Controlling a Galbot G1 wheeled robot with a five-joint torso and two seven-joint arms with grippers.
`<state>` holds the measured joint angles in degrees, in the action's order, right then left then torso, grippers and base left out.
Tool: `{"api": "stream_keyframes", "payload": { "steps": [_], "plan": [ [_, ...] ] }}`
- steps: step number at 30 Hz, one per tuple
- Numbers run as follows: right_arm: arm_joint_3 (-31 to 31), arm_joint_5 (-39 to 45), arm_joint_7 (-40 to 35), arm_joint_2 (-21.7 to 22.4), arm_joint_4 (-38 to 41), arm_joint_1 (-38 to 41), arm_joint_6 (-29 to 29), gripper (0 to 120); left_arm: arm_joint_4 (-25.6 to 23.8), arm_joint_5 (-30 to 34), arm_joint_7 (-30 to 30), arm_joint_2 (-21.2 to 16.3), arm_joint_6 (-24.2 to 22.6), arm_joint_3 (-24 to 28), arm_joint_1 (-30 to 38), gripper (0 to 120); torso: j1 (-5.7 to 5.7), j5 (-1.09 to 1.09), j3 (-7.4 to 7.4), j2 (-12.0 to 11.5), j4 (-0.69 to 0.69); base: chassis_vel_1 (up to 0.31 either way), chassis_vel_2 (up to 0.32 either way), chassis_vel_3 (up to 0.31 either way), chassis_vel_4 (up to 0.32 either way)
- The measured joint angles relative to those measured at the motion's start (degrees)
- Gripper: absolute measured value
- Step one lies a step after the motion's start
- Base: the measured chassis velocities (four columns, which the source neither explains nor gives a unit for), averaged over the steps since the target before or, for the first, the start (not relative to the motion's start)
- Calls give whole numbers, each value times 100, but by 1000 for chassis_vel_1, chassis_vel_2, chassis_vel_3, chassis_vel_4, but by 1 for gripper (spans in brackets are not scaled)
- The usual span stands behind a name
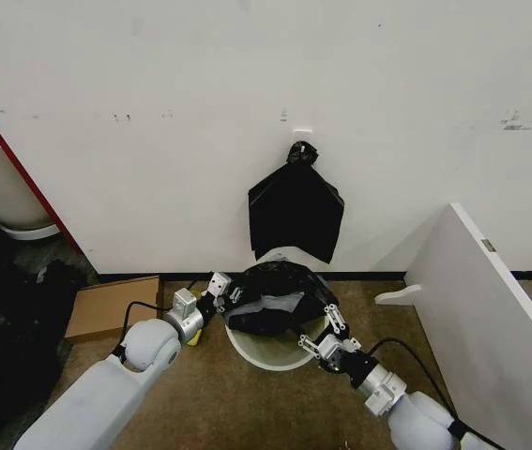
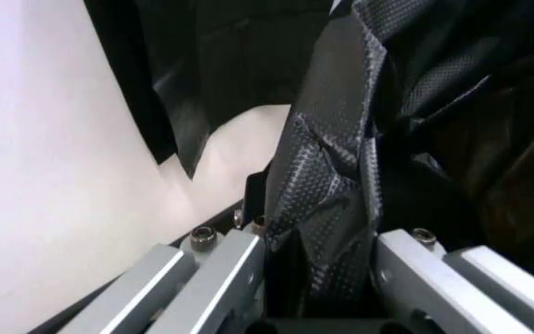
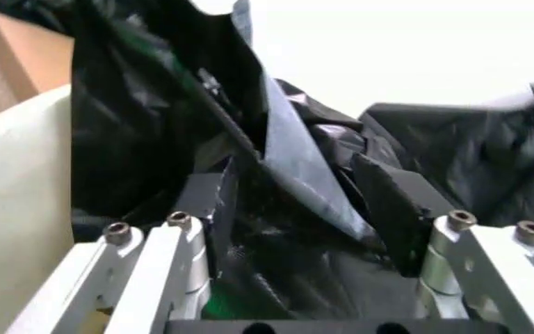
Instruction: Place the garbage bag over the trash bin.
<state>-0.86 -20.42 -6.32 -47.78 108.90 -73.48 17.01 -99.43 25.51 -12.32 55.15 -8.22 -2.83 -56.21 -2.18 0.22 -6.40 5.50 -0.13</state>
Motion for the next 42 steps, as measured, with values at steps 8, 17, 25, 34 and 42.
{"api": "stream_keyframes", "payload": {
  "steps": [8, 17, 25, 34, 42],
  "plan": [
    [-37, -389, 88, -178, -195, 193, 234, 43, -50, 27, 0, -23, -17, -19, -23, 1, 0, -1, 0, 0, 1, 0, 0, 0, 0],
    [-1, -245, 120, -261, -182, 219, 334, 11, -39, 34, -1, -25, -17, -22, -28, 1, 0, -1, 0, 0, 0, 0, 0, 0, 0],
    [-2, -179, 249, -349, -287, 190, 782, 0, -41, 204, 76, 17, -33, -41, 1, 1, 0, -1, 0, 0, 1, 0, 0, 0, 0],
    [-47, 485, 906, -439, -842, -162, 2793, 0, -95, 1101, 582, 136, -370, -267, 114, 1, 0, -1, 0, 0, 0, 0, 0, 0, 0],
    [-158, 118, 821, -679, -1380, -185, 3074, 0, -339, 1935, 857, 78, -832, -363, 119, 1, 0, -1, 0, 0, 1, 0, 0, 0, 0]
  ]
}}
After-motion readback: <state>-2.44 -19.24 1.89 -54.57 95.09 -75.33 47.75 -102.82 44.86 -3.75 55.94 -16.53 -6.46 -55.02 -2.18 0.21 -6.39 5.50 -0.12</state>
